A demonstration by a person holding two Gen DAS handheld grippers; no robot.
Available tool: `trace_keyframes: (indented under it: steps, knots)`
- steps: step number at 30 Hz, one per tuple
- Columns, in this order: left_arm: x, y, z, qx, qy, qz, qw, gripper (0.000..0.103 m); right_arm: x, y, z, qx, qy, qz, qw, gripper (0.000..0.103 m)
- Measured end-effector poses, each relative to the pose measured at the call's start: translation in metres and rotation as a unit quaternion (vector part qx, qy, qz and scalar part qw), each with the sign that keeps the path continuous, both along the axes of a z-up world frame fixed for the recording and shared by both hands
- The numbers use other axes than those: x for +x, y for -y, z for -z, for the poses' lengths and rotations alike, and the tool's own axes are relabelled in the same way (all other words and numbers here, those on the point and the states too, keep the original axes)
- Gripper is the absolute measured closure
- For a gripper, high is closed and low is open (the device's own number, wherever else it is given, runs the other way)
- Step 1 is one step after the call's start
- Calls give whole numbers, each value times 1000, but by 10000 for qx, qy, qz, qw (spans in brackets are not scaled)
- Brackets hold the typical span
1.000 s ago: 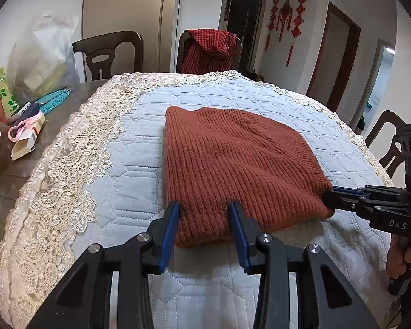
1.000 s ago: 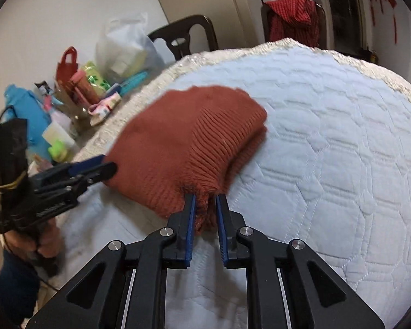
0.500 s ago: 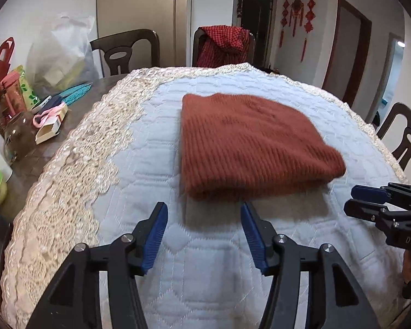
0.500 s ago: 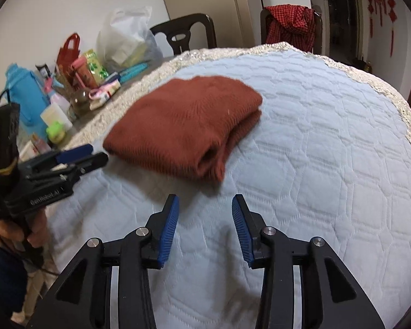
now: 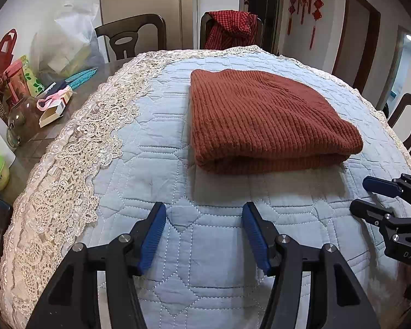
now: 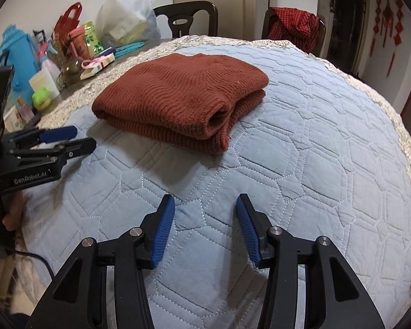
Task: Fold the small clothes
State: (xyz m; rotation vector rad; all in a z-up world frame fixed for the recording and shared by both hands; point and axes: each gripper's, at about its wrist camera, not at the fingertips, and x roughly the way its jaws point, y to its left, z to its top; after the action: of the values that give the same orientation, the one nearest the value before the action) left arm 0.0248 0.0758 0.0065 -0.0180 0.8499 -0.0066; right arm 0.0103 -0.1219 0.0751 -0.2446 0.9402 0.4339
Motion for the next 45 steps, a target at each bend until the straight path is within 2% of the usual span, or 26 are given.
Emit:
trace_keyframes:
  steps: [45]
  knots:
    - [0, 0, 2, 90, -27, -53, 9999, 34, -1, 0, -1, 44, -1, -15, 10000, 52]
